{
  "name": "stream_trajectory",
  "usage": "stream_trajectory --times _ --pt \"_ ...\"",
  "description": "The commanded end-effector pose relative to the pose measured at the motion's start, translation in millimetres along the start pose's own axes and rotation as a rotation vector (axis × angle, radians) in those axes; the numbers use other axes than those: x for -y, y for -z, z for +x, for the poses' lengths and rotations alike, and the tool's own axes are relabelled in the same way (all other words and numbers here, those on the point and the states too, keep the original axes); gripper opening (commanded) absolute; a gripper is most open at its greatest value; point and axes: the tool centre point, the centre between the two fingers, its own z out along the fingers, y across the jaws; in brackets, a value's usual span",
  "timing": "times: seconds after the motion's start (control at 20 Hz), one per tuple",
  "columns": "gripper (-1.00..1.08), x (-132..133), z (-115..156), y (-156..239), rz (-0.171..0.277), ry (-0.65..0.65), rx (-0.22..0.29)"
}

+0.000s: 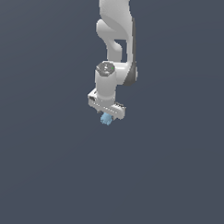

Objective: Pick up the object and move it to a goal position.

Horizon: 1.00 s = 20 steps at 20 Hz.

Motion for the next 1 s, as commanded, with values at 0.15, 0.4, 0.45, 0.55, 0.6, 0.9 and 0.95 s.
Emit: stream_trajectory --times 0.15,0.4,0.45,0.55,0.6,0.9,0.95 --pt "1.0 0.1 0.1 -14.5 0.0 -0.001 0.0" --pt "-1.0 0.2 0.2 -15.5 0.0 -0.001 0.0" --pt "-1.0 0.2 0.2 -15.5 0.0 -0.001 0.0" --pt "-1.0 0.2 0.2 -15.5 0.0 -0.001 0.0" --pt "-1.0 0.2 0.2 -15.5 0.0 -0.001 0.0" --pt "-1.0 0.8 0.7 -13.4 0.002 0.0 -0.002" --pt "-1.0 0.4 1.1 -12.0 0.002 0.0 -0.002"
